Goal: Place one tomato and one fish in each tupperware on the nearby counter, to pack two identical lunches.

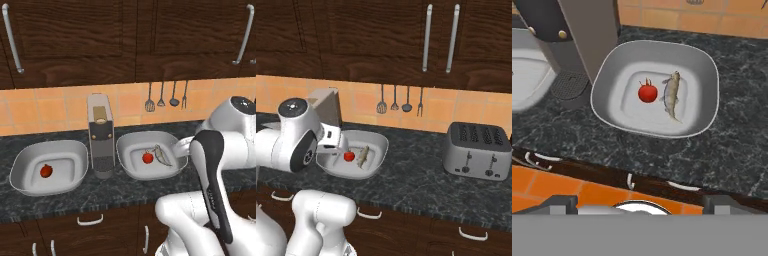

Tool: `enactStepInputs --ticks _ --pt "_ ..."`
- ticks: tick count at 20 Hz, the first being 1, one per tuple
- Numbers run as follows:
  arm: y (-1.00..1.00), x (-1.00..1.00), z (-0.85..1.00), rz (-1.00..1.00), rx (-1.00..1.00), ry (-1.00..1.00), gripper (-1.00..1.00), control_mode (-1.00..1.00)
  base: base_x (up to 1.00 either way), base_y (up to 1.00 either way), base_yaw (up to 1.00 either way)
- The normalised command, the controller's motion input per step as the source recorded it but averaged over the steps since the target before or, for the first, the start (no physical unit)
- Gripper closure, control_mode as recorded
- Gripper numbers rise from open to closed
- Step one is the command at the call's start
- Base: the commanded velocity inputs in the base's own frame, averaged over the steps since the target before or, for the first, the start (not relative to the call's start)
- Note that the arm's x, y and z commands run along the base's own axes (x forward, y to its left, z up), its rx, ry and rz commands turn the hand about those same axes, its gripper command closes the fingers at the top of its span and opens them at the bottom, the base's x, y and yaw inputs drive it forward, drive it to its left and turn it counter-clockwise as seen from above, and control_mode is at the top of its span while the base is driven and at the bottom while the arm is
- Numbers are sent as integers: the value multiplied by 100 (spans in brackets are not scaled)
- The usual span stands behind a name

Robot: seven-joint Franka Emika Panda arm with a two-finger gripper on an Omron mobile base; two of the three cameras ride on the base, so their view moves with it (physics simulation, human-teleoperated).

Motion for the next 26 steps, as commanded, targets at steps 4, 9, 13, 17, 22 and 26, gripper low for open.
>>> enactStepInputs --ticks 4,9,13,17,22,26 --pt "2 -81 56 -4 0 -16 -100 -100 0 0 0" --pt "1 -13 9 -1 0 -2 -100 100 -75 -20 -6" --pt "0 0 0 0 0 0 -100 100 -100 -62 -8" --pt "0 0 0 0 0 0 -100 100 -98 -99 -7" --pt "0 0 0 0 0 0 -100 100 -56 -100 0" --pt "0 0 0 0 0 0 -100 100 1 -100 0"
